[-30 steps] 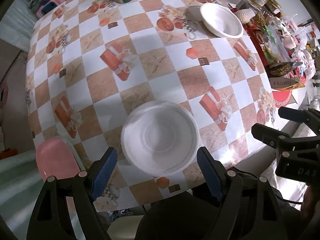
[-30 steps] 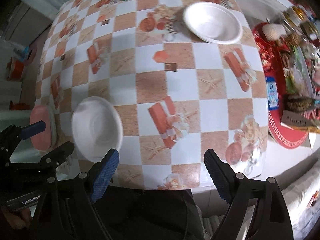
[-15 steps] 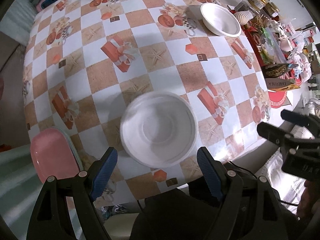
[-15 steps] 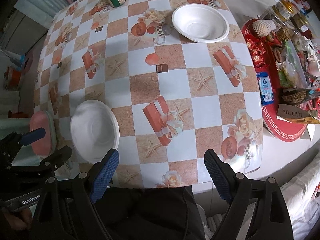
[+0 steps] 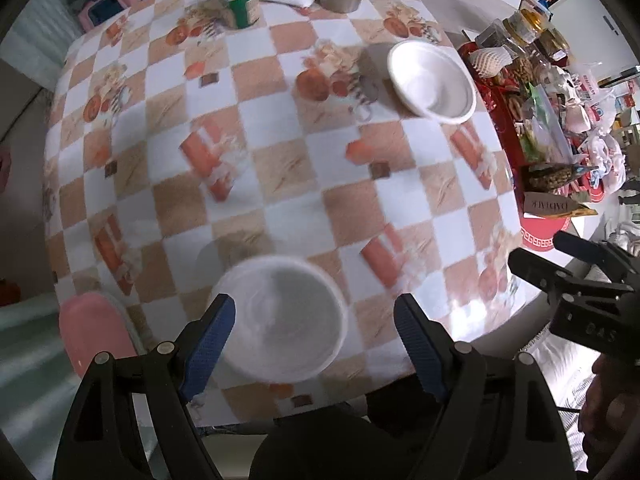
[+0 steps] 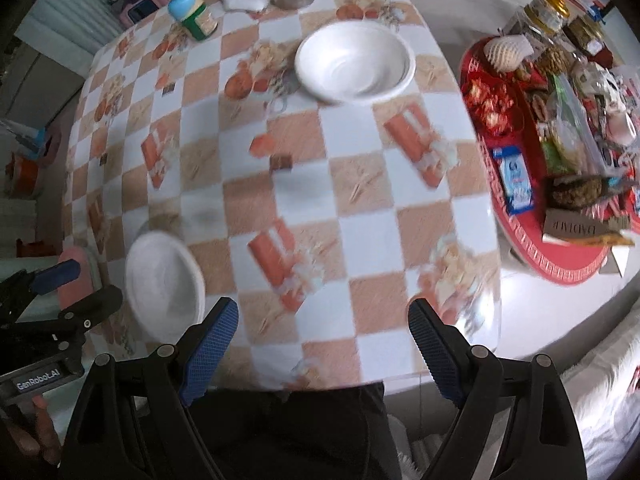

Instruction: Organize plates and bowls

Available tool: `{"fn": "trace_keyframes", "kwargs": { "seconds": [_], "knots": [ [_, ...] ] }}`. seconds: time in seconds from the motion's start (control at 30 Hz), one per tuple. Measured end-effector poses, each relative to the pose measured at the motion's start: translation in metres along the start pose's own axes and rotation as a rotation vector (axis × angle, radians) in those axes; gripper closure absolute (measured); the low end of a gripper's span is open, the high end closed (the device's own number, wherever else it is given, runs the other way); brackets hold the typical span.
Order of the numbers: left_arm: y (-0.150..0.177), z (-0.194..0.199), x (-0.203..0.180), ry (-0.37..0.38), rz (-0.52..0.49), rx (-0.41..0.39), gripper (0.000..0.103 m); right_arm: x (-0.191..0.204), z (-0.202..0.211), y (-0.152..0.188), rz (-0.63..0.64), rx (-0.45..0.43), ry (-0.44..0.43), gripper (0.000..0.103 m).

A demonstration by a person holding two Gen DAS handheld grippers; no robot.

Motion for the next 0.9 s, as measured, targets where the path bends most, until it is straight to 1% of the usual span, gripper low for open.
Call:
{"fn": "trace_keyframes", "kwargs": {
  "seconds": [0.13,0.23,0.3,0.37,0.5,0.63,0.77,0.9],
  "knots": [
    [-0.021,-0.002,-0.038,-0.023,-0.012,-0.012,0.019,-0.031,-0.006,-0.018,0.010,0.008,-0.005,0.015],
    [-0.043,-0.008,-0.069,-0.055,-0.024,-0.030,0.019,-0.056,-0.009,-0.035,0.021,0.009,-0.007,0.015],
    [-0.057,-0.013,-0.083,-0.064,-0.014,-0.043,0.019,-0.073,-0.010,-0.049,0.033,0.004,-0.003,0.015],
    [-0.075,-0.024,-0.095,-0.060,0.020,-0.039,0.019,-0.086,-0.012,-0.060,0.040,0.003,-0.001,0.015],
    [-0.104,-0.043,-0.111,-0.054,0.070,-0.038,0.019,-0.115,-0.021,-0.090,0.062,-0.005,-0.002,0.015],
    [-0.130,-0.064,-0.119,-0.048,0.126,-0.019,0.019,-0.132,-0.031,-0.121,0.100,-0.012,0.002,0.015],
    [-0.148,-0.086,-0.115,-0.071,0.177,0.002,0.019,-0.143,-0.042,-0.151,0.127,-0.011,0.006,0.015],
    [-0.157,-0.103,-0.112,-0.077,0.199,0.018,0.019,-0.147,-0.059,-0.175,0.150,0.015,0.001,0.015]
  ]
}}
Point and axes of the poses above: each gripper's, at about its wrist camera, not at the fingertips, and z roughly against the way its jaws point, x to its left, y to its underside, the point moved 7 cm from there along -z, roughly the way its jaws point, and after that the axes turned 14 degrees about z, right-handed, at the moved point
